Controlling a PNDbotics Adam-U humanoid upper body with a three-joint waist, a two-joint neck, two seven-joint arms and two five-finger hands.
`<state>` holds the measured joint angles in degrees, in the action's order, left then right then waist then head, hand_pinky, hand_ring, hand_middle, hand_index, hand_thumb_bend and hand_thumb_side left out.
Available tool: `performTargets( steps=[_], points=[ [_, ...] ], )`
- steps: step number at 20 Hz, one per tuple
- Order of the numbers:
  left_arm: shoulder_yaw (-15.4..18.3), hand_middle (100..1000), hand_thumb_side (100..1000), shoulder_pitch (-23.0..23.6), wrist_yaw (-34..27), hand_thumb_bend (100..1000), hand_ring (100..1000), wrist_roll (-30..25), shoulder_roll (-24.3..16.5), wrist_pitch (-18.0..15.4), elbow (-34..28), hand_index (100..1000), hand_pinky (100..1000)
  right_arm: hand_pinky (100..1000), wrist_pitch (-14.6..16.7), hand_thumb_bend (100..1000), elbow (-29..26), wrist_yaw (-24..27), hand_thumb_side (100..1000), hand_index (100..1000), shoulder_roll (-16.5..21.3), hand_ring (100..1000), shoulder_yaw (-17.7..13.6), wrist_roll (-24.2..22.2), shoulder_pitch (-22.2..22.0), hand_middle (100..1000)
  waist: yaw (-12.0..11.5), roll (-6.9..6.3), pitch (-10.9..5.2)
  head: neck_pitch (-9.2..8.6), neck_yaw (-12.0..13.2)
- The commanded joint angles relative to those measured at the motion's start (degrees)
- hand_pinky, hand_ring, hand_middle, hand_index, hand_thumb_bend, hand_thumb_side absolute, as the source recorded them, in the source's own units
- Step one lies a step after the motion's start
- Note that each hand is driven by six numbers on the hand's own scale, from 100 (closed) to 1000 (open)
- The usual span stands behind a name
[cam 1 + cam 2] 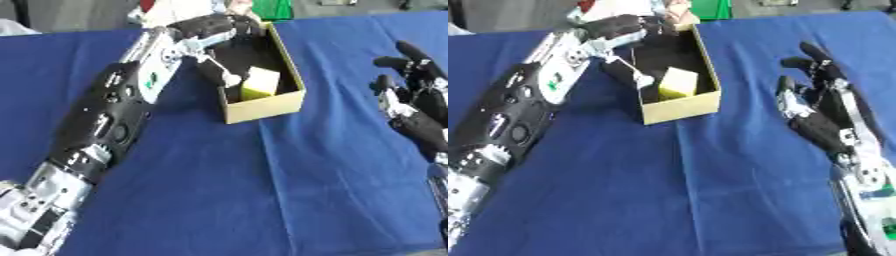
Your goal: Pick up objects on the table and place them in the box.
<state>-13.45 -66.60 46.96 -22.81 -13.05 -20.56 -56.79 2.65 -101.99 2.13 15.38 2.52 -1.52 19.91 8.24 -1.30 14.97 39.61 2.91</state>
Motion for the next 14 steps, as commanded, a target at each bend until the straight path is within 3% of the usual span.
performTargets(
  steps=[1, 2, 8, 11, 14],
  points=[
    [0.3, 896, 249, 0.8, -7.1, 180, 1000, 1.2, -4.6, 1.2, -6.5, 954, 902, 775, 0.2, 100, -0.6, -0.3, 268, 971, 1.1, 1000, -0.9, 0.5, 0.4, 764, -0.8, 0.34, -1.51, -0.63, -0.7],
    [0.7, 877, 275, 2.4, -10.8, 100, 1000, 1.9, -6.2, 2.1, -9.1, 949, 883, 775, 0.3, 100, -0.7, -0.4, 273, 970, 1.3, 1000, -1.3, 0.8, 0.4, 764, -1.5, 0.38, -1.58, -0.59, -1.2],
    [4.6, 873, 250, 15.8, -31.9, 100, 1000, 6.6, -14.0, 12.1, -31.2, 951, 865, 775, 0.5, 100, -1.2, -0.8, 284, 980, 2.0, 1000, -2.9, 2.5, 0.3, 766, -5.0, 0.58, -1.69, -0.43, -2.9],
    [7.0, 887, 246, 22.9, -36.7, 100, 1000, 9.1, -16.3, 15.8, -40.2, 965, 867, 775, 0.4, 100, -1.3, -0.9, 283, 985, 2.2, 1000, -3.3, 3.0, 0.1, 767, -6.0, 0.78, -1.73, -0.22, -3.3],
    [9.1, 910, 256, 28.6, -38.1, 100, 1000, 10.3, -17.1, 17.7, -45.1, 991, 874, 775, 0.4, 100, -1.4, -0.9, 281, 992, 2.2, 1000, -3.6, 3.5, -0.1, 767, -6.7, 1.07, -1.64, -0.15, -3.6]
  ],
)
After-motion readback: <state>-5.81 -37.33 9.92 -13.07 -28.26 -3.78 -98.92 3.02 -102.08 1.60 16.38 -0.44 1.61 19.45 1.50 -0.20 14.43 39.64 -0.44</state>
